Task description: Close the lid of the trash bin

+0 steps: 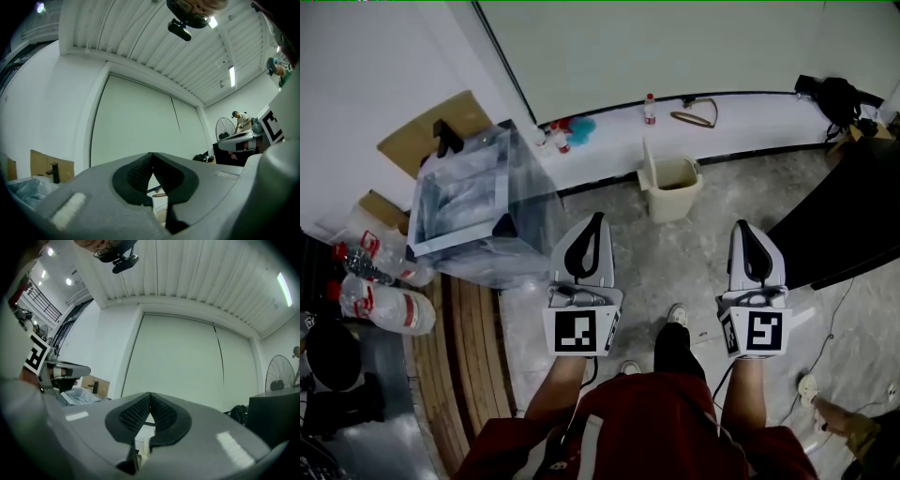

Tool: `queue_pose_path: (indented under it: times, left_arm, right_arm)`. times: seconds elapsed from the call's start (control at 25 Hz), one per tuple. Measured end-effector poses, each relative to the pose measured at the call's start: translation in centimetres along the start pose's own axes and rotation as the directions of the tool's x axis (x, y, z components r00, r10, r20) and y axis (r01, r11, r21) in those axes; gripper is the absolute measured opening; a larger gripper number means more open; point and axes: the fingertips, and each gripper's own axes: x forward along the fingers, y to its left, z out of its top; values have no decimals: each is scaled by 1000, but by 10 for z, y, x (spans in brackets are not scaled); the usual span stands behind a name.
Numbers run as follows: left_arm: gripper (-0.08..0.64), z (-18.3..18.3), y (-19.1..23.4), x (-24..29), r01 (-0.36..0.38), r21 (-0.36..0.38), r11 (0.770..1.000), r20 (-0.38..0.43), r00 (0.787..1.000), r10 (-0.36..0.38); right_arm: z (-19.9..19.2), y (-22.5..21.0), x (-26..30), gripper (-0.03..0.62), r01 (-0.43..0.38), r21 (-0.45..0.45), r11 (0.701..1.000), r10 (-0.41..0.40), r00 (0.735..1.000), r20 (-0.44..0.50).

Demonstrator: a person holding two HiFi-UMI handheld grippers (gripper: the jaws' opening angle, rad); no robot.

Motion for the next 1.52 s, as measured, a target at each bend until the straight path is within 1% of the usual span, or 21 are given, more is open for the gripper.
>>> queue_pose_path:
  times: [0.24, 0.48, 0.72, 0.88, 1.0, 1.16, 1.28, 1.52]
  left_arm:
    - [5, -11, -28, 70, 10, 11, 1000, -19, 1000, -9]
    - [5, -20, -55, 130, 24, 26, 999, -40, 999, -23]
    - [5, -22, -80, 189, 32, 47, 998, -38, 999, -30]
    - [5, -25, -98, 221, 31, 59, 998, -39, 999, -29]
    - [5, -26, -105, 241, 24, 62, 998, -43, 999, -22]
    - [5, -29, -105, 257, 6, 61, 998, -52, 999, -3]
    - [5, -34, -102, 265, -8, 76, 997, -56, 998, 12]
    - [5, -50, -84, 280, -42, 70, 997, -64, 997, 46]
  right_arm:
    - [-21, -58, 40, 0, 0, 9, 1000, 0, 1000, -19]
    - [-30, -113, 71, 0, 17, 22, 1000, -17, 1000, -10]
    - [-37, -175, 97, 0, 45, 56, 997, -46, 999, 17]
    - [-45, -208, 111, 0, 42, 62, 997, -43, 999, 27]
    - [-51, -223, 126, 0, 25, 55, 998, -26, 1000, 18]
    - [-56, -235, 141, 0, 14, 69, 998, -15, 1000, 18]
    - [-61, -240, 151, 0, 4, 79, 997, -6, 1000, 23]
    - [-71, -238, 182, 0, -22, 70, 997, 20, 1000, 22]
